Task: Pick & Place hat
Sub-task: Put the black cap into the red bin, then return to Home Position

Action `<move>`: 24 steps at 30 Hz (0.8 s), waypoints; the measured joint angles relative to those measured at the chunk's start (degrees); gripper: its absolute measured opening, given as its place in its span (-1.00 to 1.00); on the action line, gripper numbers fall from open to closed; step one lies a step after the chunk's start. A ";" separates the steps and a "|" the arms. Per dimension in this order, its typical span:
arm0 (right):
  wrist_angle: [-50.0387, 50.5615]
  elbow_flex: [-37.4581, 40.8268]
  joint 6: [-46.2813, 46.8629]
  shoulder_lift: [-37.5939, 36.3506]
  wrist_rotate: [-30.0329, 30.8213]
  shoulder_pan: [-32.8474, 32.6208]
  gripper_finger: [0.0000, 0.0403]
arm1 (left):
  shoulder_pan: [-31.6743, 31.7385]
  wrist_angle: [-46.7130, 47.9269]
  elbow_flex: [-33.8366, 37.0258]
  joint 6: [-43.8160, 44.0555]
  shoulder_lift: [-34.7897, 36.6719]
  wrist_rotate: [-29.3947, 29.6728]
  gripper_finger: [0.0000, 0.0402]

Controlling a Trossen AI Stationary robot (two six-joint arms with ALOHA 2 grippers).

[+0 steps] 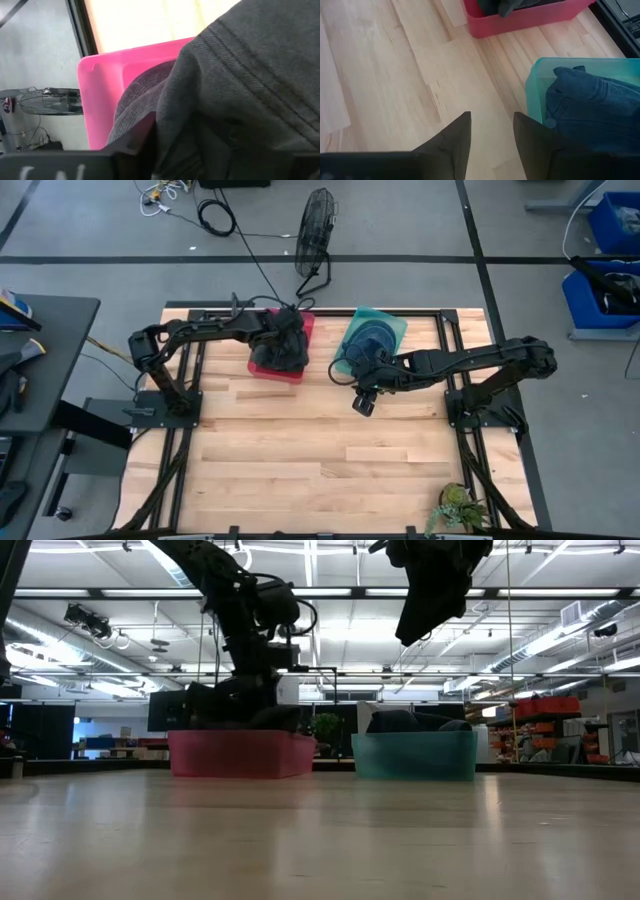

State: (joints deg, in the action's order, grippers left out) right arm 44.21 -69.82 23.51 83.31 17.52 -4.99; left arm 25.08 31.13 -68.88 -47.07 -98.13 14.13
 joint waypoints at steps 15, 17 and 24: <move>8.41 0.00 -0.44 -0.61 -0.62 0.00 -0.25 | -2.54 7.47 -0.02 13.45 12.37 4.98 -0.19; 11.14 0.00 -0.63 -1.81 -0.58 0.00 -0.25 | -2.58 10.39 -0.02 16.81 16.71 5.03 -0.19; 17.70 0.00 -2.85 -11.74 -0.57 0.00 -0.26 | -3.14 21.71 -0.11 29.31 34.20 2.57 -0.20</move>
State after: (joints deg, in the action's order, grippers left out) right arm 61.90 -69.82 20.66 71.56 16.95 -4.99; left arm 21.94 52.84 -68.99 -17.75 -63.92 16.70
